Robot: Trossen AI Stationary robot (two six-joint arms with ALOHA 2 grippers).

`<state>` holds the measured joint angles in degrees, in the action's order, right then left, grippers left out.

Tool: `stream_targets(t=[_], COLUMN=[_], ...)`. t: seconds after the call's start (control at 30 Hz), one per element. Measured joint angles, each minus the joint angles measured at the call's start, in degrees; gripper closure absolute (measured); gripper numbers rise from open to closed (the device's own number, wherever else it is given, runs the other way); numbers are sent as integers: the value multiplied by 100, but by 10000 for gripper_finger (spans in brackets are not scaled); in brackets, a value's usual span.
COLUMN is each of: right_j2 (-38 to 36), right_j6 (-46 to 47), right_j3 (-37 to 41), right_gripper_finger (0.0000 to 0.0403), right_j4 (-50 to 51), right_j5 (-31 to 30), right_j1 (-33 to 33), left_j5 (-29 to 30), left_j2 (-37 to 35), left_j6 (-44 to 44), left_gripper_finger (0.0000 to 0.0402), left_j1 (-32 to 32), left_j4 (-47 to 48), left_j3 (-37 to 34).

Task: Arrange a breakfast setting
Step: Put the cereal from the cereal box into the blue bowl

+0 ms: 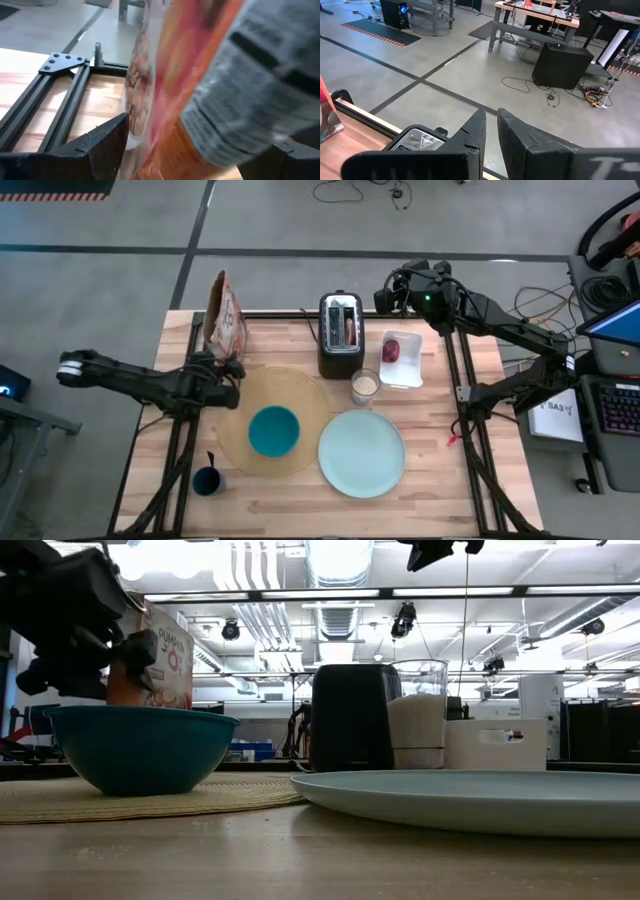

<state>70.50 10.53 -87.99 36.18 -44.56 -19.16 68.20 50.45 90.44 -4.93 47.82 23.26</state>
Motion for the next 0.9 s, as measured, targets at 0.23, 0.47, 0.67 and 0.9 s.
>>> stream_targets(t=[0.23, 0.47, 0.67, 0.9], right_j2=[0, 0, 0, 0], right_j6=[-1, 17, 76, 77], right_j3=[0, 0, 0, 0], right_gripper_finger=[365, 365, 364, 364], right_j4=[1, 2, 6, 150], right_j5=[0, 51, 262, 262], right_j1=[0, 2, 2, 2], left_j5=[38, -38, -195, -282], left_j2=[313, 722, 853, 522], left_j6=[11, 88, 325, -111], left_gripper_finger=[151, 258, 385, 400], left_j1=[237, 354, 359, 353], left_j4=[-222, -350, -330, -184], left_j3=[-25, 6, 58, 470])
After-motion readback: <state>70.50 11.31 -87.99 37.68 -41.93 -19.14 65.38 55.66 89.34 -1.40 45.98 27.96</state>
